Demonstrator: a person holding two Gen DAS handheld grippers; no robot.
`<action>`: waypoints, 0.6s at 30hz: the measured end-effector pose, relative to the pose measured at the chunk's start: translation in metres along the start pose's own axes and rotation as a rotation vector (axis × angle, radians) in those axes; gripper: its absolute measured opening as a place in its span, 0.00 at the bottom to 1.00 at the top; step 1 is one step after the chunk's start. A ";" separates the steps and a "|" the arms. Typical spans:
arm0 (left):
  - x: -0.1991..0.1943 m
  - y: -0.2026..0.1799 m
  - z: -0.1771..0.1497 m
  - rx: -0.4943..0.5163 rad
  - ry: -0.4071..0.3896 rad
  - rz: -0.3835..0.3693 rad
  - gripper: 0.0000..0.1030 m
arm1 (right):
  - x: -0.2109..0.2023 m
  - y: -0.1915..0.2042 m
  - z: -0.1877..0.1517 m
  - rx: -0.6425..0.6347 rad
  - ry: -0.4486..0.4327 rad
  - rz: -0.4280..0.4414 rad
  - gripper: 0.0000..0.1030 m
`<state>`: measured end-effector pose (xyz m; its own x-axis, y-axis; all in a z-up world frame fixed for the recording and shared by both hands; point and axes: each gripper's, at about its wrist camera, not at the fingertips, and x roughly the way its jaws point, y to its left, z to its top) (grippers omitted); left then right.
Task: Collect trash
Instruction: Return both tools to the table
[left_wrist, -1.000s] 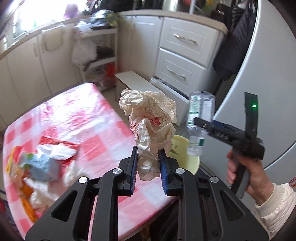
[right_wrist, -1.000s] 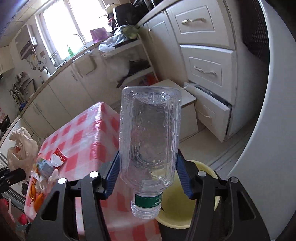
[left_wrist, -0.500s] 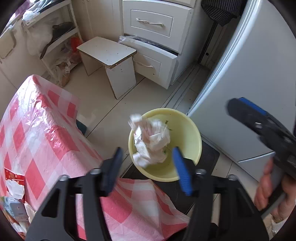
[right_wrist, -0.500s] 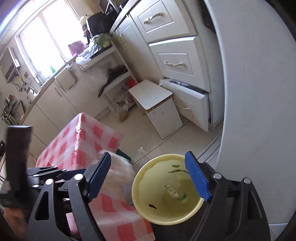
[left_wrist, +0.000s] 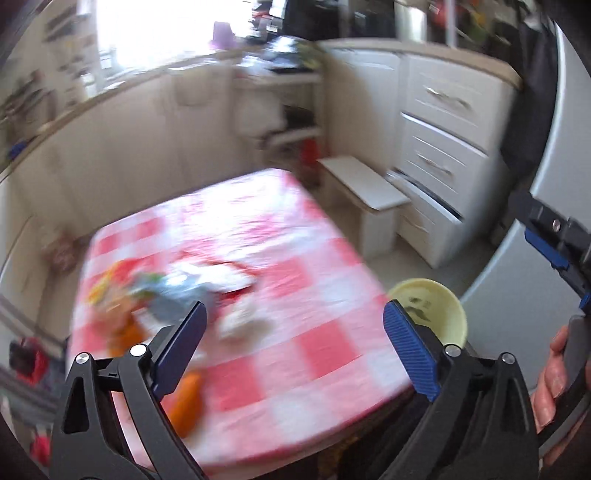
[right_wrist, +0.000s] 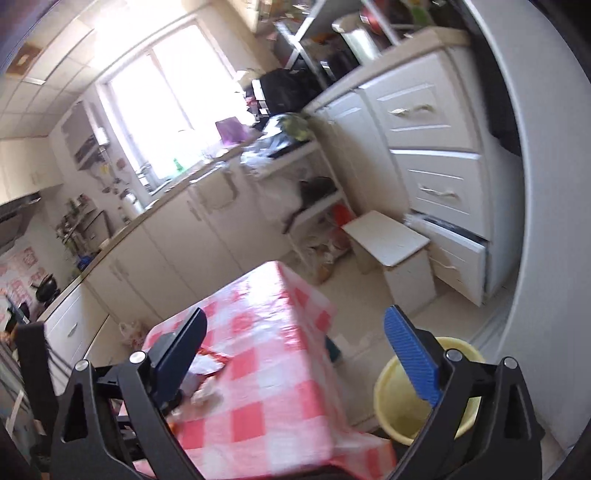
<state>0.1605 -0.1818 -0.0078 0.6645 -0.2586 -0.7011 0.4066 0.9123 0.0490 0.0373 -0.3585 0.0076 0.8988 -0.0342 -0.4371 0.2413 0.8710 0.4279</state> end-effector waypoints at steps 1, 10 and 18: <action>-0.012 0.018 -0.006 -0.034 -0.007 0.033 0.91 | 0.004 0.013 -0.005 -0.018 0.020 0.017 0.91; -0.064 0.143 -0.062 -0.296 -0.014 0.178 0.91 | 0.024 0.100 -0.073 -0.247 0.115 0.117 0.91; -0.073 0.156 -0.084 -0.346 -0.031 0.151 0.91 | 0.036 0.124 -0.095 -0.373 0.134 0.073 0.91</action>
<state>0.1225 0.0062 -0.0083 0.7217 -0.1175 -0.6822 0.0702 0.9928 -0.0968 0.0644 -0.2048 -0.0303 0.8469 0.0772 -0.5262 0.0066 0.9878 0.1557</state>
